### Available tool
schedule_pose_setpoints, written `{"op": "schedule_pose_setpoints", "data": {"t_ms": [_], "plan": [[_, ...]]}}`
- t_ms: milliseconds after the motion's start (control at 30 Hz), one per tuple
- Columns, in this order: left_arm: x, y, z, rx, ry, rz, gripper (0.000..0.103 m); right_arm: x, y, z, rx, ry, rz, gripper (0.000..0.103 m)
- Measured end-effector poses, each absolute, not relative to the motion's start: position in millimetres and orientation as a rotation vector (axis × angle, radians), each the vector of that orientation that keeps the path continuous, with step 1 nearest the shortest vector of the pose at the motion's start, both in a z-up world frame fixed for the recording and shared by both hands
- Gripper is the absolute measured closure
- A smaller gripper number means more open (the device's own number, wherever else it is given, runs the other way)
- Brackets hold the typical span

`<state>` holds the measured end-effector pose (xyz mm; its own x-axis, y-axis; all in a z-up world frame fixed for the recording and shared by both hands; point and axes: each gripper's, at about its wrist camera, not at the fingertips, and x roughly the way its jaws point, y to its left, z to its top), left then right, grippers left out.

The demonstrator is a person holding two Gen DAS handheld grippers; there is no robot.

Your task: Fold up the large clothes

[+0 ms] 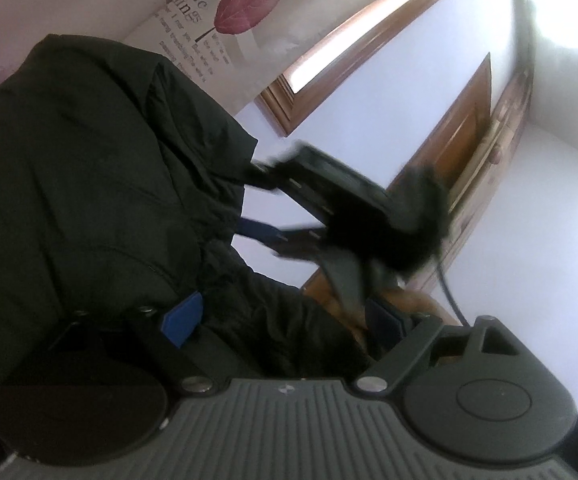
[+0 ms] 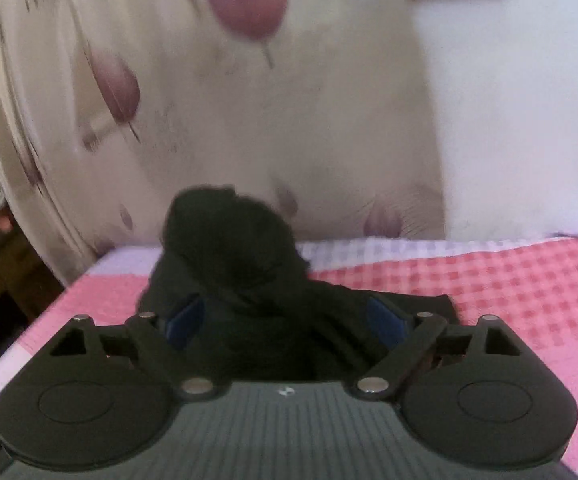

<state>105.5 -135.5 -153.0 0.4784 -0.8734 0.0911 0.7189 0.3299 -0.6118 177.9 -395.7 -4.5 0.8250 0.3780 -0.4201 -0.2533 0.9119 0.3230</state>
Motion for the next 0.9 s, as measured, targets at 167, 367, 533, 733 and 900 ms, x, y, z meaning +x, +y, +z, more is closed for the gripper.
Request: {"op": "schedule_pose_setpoints", "data": {"t_ms": [167, 367, 533, 733, 900], "plan": [[108.0, -122.8, -141.8, -0.704, 0.290, -1.048, 0.015, 190.1, -345.4, -3.9, -0.022, 0.544, 0.358, 0.091], [89.4, -106.5, -122.3, -0.648, 0.209, -0.952, 0.004, 139.4, -369.4, 12.5, -0.148, 0.382, 0.255, 0.095], [95.7, -116.3, -127.5, -0.600, 0.230, -0.916, 0.000, 131.7, -417.7, -35.2, 0.015, 0.437, 0.163, 0.103], [100.3, -123.3, -135.9, -0.538, 0.230, -0.944, 0.001, 99.8, -491.6, -66.1, 0.430, 0.361, 0.117, 0.100], [101.3, -121.1, -142.5, -0.553, 0.219, -0.974, 0.001, 119.4, -492.2, -64.1, 0.458, 0.524, 0.163, 0.096]]}}
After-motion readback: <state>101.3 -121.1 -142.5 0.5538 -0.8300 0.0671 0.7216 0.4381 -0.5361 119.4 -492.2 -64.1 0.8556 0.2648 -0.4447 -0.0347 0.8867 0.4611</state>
